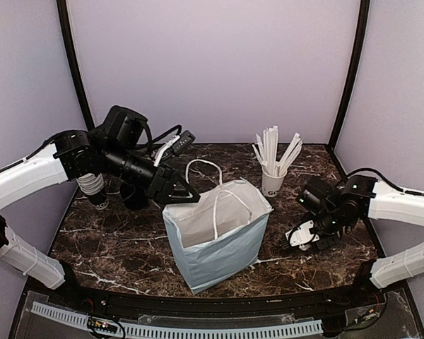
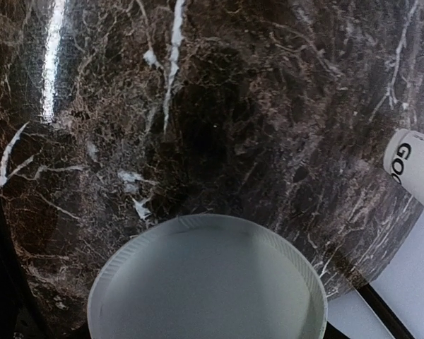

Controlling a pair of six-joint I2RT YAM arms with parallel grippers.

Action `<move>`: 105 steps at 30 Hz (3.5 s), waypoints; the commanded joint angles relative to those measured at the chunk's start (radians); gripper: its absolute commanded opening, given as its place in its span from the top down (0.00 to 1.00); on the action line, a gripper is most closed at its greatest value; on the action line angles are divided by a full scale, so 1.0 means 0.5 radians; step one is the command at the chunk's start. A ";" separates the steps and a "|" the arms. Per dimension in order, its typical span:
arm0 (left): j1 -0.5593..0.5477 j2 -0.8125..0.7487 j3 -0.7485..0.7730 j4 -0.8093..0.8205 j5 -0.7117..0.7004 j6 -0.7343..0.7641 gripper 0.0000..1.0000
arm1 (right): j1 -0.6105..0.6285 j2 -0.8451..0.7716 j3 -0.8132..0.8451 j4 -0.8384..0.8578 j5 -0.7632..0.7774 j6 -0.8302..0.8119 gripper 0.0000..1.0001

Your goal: Pack the takeout coffee

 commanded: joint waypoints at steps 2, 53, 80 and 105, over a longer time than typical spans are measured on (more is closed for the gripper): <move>-0.100 0.096 0.088 -0.226 -0.114 0.114 0.45 | -0.016 0.202 -0.166 0.318 -0.048 -0.143 0.47; -0.108 -0.078 0.704 -0.127 -0.778 0.115 1.00 | 0.704 0.907 2.713 0.036 -0.923 0.570 1.00; 0.033 -0.004 0.922 -0.335 -0.992 0.338 1.00 | 0.721 1.015 2.612 0.286 -0.698 0.411 1.00; 0.095 0.066 0.963 -0.477 -1.298 0.455 0.16 | 0.539 1.003 2.642 0.109 -0.728 0.367 0.07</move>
